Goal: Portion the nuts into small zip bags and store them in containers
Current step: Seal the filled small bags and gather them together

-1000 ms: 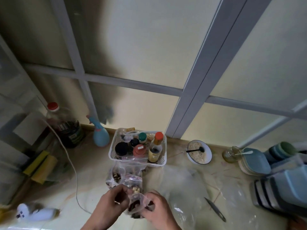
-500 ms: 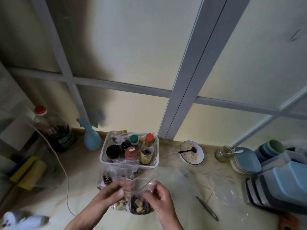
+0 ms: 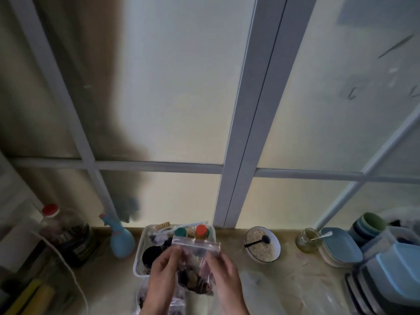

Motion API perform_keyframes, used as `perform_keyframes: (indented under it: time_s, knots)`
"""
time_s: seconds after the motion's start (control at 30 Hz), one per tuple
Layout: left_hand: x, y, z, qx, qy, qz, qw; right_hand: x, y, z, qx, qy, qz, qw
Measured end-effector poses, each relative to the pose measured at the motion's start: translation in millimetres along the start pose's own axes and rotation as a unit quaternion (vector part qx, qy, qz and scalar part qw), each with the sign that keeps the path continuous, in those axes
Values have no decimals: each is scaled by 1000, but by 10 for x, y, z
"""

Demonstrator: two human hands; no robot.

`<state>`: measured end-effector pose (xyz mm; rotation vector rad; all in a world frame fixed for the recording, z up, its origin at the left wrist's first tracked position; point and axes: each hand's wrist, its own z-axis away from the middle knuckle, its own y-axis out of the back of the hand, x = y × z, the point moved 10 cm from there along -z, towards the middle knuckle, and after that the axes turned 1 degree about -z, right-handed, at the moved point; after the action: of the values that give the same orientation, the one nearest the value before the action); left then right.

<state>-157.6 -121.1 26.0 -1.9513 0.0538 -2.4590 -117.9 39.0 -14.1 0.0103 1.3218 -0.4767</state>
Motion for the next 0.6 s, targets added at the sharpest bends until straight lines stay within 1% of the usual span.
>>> perform_keyframes:
  time_s: [0.1,0.23,0.33,0.5,0.6]
  knots:
    - [91,-83,15,0,-26,25,999,-95,32,11,31,28,-6,999]
    - [-40,-53,60,15,-31,42,999,-170,151,103,83,95,22,992]
    - [-133,-65,88,-7,-22,64,998,-156,180,193,80,114,35,990]
    - [-334,-25,108,-28,29,109,993,-81,219,246,86,118,69,987]
    - [-448,25,140,-30,40,96,994,-48,232,318,82,125,77,986]
